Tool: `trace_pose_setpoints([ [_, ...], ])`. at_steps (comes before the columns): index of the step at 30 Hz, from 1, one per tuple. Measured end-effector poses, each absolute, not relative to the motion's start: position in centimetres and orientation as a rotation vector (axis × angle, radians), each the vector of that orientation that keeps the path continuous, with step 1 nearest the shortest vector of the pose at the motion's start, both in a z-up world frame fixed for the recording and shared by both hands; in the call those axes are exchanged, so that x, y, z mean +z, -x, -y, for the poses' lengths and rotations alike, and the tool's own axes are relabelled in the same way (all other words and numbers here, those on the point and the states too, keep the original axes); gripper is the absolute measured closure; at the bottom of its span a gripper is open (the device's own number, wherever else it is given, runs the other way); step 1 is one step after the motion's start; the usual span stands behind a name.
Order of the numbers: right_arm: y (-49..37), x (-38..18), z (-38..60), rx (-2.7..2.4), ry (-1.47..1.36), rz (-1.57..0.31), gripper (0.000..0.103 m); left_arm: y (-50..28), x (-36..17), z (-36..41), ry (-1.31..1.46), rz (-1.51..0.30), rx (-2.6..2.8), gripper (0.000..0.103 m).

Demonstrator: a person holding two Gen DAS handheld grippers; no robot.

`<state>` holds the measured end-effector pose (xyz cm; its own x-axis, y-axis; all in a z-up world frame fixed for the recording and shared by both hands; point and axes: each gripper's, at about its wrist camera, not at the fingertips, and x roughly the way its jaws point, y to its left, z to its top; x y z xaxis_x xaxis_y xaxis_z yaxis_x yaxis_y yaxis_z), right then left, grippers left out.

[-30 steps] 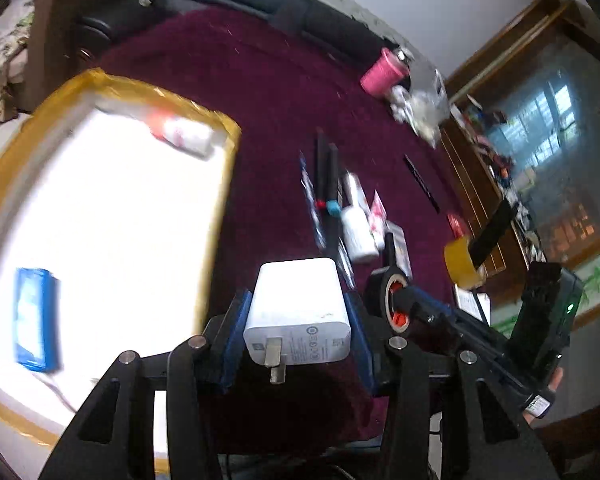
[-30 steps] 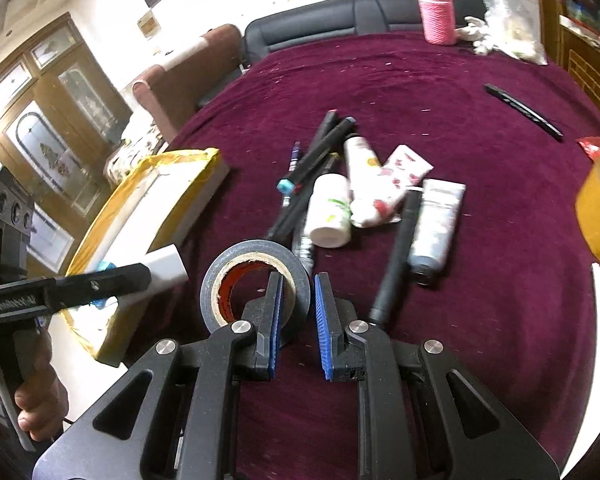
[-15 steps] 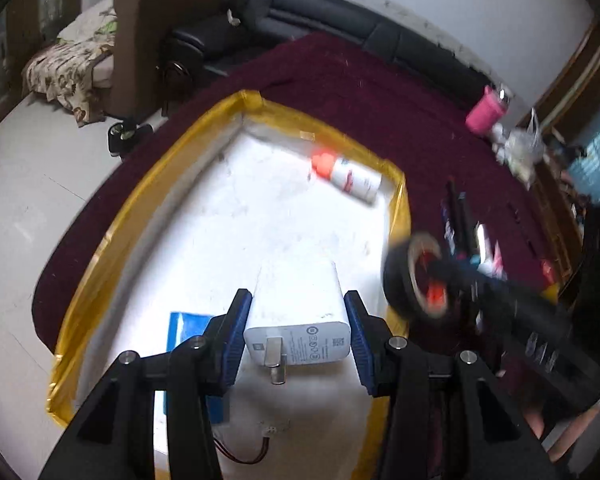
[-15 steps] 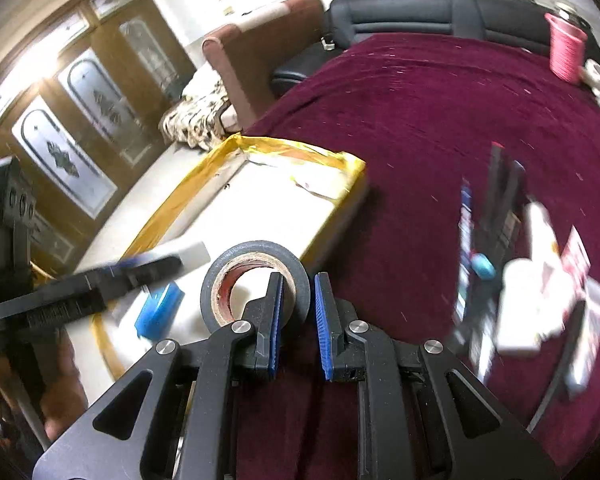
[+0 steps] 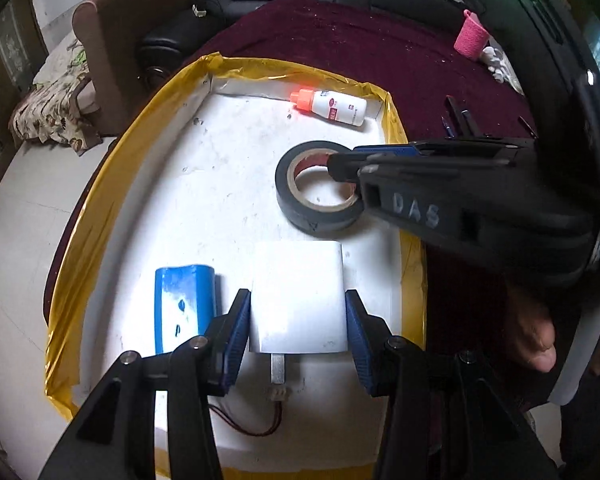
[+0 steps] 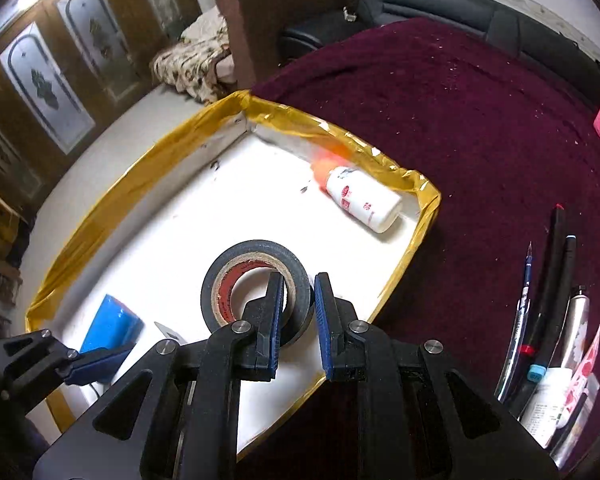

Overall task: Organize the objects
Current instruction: 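Carry the charger and tape roll into the white box and open both tools, then move both open tools back over the table items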

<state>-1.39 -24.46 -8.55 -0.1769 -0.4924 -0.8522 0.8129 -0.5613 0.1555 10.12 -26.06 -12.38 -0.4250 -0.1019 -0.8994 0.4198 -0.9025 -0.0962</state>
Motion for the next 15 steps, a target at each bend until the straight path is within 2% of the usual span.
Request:
trace_pose_setpoints([
  [3, 0.2, -8.6, 25.1, -1.883, -1.114, -0.538, 0.087, -10.2, -12.4, 26.1, -1.474, -0.439, -2.386, 0.057],
  [10, -0.4, -9.2, 25.5, -1.832, -1.106, -0.58, 0.087, -10.3, -12.1, 26.5, -1.478, -0.486, -2.429, 0.056],
  [15, 1.3, -8.3, 22.9, -1.786, -1.146, -0.316, 0.084, -12.2, -10.8, 27.1, -1.369, -0.644, -2.511, 0.05],
])
